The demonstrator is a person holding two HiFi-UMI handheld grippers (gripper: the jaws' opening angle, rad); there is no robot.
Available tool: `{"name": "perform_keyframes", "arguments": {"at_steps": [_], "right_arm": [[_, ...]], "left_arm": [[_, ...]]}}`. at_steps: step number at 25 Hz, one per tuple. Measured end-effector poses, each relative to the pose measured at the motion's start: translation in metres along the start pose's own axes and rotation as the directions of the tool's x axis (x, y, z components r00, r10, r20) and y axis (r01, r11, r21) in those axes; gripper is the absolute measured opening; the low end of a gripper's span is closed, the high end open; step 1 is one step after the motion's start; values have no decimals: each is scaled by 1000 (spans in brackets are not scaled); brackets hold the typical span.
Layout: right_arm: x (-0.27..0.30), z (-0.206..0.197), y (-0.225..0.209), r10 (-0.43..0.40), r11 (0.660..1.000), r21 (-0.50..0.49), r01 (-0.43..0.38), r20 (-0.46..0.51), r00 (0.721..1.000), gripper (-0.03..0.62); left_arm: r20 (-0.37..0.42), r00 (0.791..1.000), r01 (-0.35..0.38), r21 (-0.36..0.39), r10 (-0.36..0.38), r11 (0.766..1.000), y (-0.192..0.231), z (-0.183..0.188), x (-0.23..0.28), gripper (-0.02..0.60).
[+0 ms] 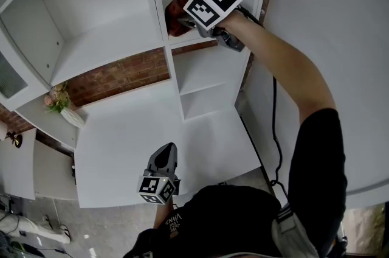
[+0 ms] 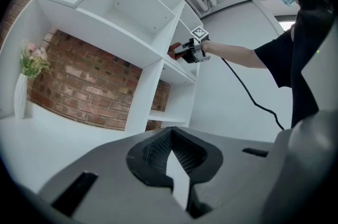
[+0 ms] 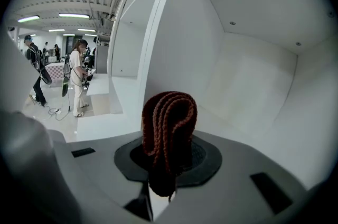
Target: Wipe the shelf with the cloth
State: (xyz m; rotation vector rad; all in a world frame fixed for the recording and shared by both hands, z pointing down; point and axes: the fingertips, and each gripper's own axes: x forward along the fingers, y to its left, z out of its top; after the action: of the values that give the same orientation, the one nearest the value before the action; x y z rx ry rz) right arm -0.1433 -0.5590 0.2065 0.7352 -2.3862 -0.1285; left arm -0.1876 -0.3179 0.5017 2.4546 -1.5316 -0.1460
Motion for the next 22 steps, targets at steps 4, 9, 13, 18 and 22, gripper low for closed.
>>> {"name": "perform_keyframes", "arguments": {"at_steps": [4, 9, 13, 18, 22], "right_arm": [[-13, -16, -16, -61, 997, -43, 60, -37, 997, 69], [-37, -42, -50, -183, 980, -97, 173, -107, 977, 69], [-59, -66, -76, -273, 959, -121, 256, -162, 948, 69], [-85, -90, -103, -398, 912, -209, 354, -233, 887, 69], [-95, -98, -110, -524, 814, -431, 390, -253, 813, 69]], "left_arm": [[-8, 1000, 25, -2, -25, 1000, -7, -4, 9, 5], [-7, 998, 65, 5, -65, 998, -17, -2, 23, 5], [-11, 995, 97, 7, -97, 995, -24, -2, 33, 5], [-10, 990, 138, 10, -138, 990, -34, -3, 47, 5], [-18, 987, 161, 9, -161, 987, -40, -4, 54, 5]]}}
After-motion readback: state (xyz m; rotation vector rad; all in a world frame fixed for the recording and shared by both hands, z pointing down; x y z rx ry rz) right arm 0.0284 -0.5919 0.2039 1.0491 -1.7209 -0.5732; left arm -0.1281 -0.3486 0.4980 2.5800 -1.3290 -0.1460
